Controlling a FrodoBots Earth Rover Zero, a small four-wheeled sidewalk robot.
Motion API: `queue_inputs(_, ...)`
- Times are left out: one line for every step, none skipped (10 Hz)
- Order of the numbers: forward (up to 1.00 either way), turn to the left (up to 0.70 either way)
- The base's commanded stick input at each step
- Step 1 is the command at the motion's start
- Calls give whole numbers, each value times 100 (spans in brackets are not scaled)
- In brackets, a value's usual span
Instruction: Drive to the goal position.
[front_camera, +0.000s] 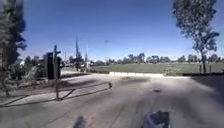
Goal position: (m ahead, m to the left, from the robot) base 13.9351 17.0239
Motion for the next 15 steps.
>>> queue_inputs(70, 0)
queue_inputs(70, 0)
queue_inputs(70, 0)
queue_inputs(70, 0)
queue_inputs(70, 0)
queue_inputs(70, 0)
queue_inputs(70, 0)
queue_inputs(70, 0)
queue_inputs(70, 0)
queue_inputs(70, 0)
queue_inputs(70, 0)
queue_inputs(70, 0)
queue_inputs(70, 0)
queue_inputs(70, 0)
queue_inputs(70, 0)
